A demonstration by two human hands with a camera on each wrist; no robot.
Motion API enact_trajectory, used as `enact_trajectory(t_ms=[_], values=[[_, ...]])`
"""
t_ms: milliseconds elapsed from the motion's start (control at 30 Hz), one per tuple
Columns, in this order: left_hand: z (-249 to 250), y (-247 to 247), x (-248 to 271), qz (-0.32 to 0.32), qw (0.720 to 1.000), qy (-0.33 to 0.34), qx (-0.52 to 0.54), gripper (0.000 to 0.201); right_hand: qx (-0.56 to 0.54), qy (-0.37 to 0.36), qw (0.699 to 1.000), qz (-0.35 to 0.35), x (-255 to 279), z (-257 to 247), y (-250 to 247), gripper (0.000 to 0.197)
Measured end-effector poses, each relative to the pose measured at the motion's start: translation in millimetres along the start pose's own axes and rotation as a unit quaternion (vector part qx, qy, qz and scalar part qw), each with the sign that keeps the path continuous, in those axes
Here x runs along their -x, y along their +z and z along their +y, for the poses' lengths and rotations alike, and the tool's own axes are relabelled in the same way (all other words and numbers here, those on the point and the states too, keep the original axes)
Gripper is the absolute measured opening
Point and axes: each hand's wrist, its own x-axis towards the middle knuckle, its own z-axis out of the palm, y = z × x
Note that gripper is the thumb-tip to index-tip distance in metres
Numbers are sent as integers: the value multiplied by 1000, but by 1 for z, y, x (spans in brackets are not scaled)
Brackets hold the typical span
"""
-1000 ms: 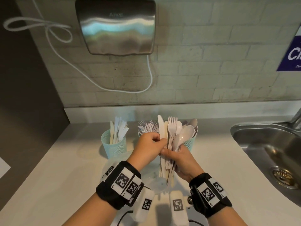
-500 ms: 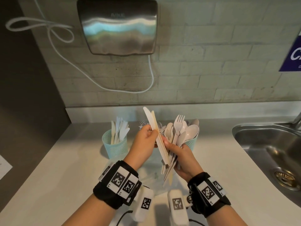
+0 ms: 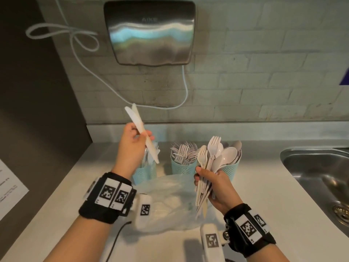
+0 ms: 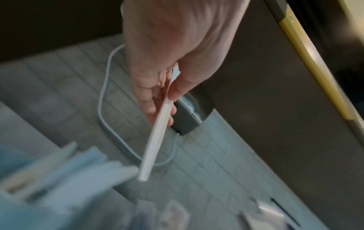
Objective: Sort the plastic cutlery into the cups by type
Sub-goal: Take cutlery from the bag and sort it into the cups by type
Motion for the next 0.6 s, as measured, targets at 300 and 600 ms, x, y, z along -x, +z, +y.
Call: enact_trajectory(t_ms=[300,600], values=[[-56,-23,-32,-34,934,-44,-353,19,1,2,999,-55,-1,0,12,22],[-74,-24,-26,-105,902,-75,-411,50,49,15,995,-91,8,-5,15,19]])
